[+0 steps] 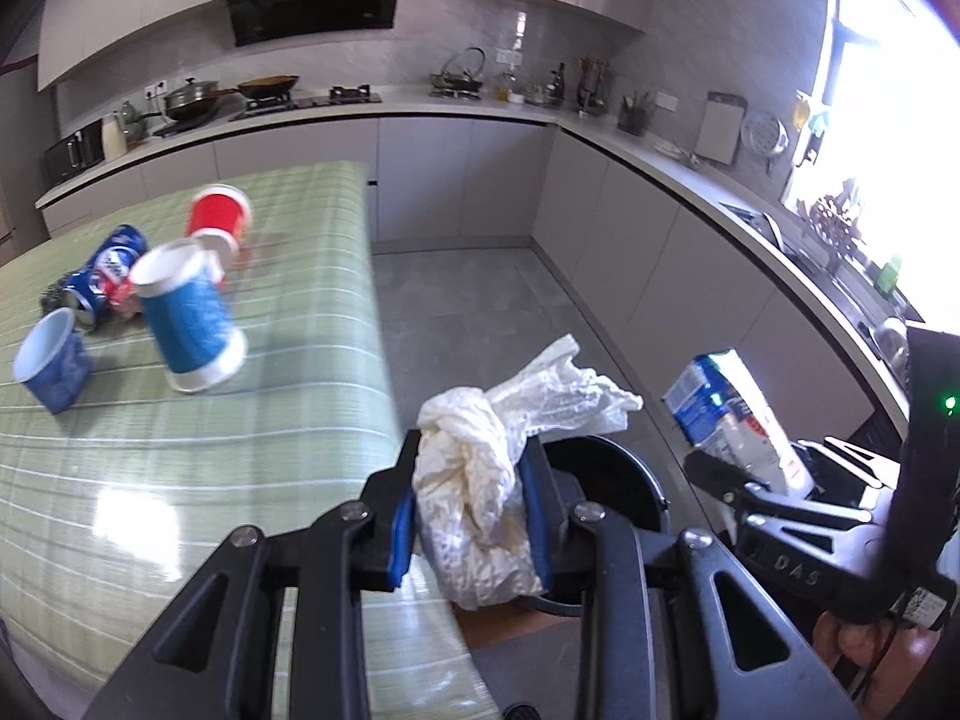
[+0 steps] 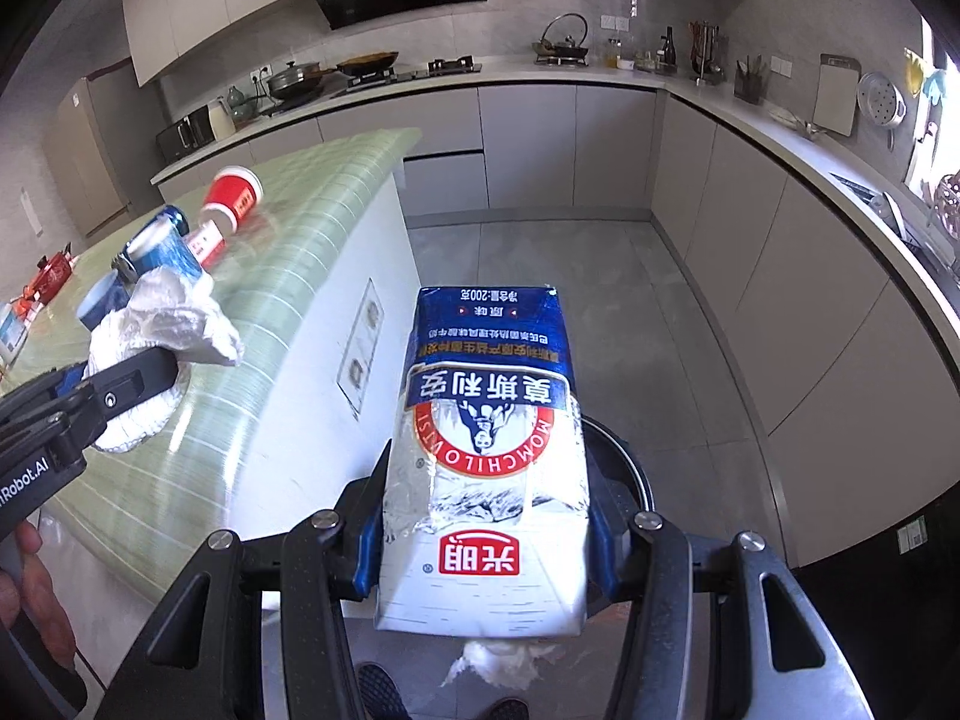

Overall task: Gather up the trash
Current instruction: 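Lift the rice bag and plastic bag and carry both over the black bin, then open the right tool to drop the rice bag while the left tool drops the plastic bag, then move both tools back over the table toward the blue bowl and blue cup, then grasp the blue paper cup with the right tool while the left tool grasps the blue bowl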

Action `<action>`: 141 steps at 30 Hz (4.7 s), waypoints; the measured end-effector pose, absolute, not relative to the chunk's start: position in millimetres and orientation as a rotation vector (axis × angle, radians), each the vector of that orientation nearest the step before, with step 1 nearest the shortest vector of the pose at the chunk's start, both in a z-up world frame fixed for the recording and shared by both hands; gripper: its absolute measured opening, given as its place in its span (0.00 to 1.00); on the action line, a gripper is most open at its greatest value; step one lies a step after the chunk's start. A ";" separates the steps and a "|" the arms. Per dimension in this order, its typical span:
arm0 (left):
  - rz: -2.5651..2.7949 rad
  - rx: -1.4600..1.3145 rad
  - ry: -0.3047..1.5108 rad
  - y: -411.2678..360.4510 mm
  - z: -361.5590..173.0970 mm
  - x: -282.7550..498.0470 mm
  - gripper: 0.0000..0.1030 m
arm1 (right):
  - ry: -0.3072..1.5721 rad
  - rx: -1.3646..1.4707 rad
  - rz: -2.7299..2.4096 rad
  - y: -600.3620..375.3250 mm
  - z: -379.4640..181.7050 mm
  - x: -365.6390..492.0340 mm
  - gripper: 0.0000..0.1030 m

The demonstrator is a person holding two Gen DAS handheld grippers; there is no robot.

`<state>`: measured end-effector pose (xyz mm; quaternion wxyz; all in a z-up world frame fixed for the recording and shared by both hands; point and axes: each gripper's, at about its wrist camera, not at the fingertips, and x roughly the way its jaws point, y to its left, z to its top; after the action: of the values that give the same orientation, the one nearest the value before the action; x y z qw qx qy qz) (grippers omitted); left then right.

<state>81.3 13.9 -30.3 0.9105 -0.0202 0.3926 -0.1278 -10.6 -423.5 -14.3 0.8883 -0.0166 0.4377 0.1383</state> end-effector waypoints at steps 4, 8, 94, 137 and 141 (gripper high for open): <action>-0.278 -0.037 0.835 -7.5 -40.3 84.9 0.31 | 0.929 -0.043 0.301 -439.1 -27.6 -5.5 0.53; -0.284 -0.034 0.863 -27.9 -51.7 88.8 0.31 | 0.954 -0.054 0.320 -450.3 -42.8 2.1 0.53; 0.245 -0.140 0.720 135.5 -2.8 -5.4 1.00 | 0.809 -0.123 0.502 -364.2 29.6 -32.3 1.00; 0.104 -0.184 0.801 317.2 -56.4 137.6 1.00 | 0.843 -0.155 0.536 -120.4 -3.0 44.8 0.82; 0.080 -0.191 0.822 316.2 -64.6 155.1 0.97 | 0.862 -0.161 0.535 -110.0 -14.3 58.9 0.82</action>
<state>155.1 316.2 -64.6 0.9114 -0.0925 0.3990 0.0387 58.9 -110.0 -14.3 0.8710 -0.0772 0.4121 0.2561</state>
